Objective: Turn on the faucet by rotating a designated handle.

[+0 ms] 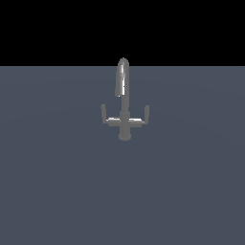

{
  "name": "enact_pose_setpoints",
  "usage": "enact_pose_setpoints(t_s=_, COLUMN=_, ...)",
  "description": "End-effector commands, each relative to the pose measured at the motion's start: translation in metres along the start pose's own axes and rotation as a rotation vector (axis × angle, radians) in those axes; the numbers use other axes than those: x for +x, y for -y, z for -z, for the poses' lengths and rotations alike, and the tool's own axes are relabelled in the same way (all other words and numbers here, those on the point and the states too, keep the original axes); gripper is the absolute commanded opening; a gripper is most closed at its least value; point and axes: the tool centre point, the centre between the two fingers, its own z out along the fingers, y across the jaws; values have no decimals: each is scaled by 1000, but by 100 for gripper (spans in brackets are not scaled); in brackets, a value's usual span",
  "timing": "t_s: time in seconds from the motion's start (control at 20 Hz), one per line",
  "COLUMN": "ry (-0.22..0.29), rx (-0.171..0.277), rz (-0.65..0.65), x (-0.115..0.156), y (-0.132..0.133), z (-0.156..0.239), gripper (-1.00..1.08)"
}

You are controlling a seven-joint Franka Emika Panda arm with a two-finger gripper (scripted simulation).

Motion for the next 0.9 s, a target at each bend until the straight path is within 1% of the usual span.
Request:
enact_pose_setpoints(t_s=0.0, ry=0, rx=0, rz=0, x=0, y=0, z=0, gripper=-100)
enact_pose_setpoints(t_s=0.2, ry=3, rx=9, rz=-4, x=3, y=-1, z=-1, gripper=-100)
enact_pose_setpoints(t_s=0.4, ry=13, rx=34, rz=-16, x=11, y=-5, z=-3, gripper=-100)
enact_pose_setpoints(t_s=0.65, ry=33, rx=91, rz=-42, x=28, y=-13, z=-8, gripper=-100)
enact_pose_setpoints(t_s=0.85, ry=57, rx=155, rz=-72, x=47, y=-23, z=-15, gripper=-100)
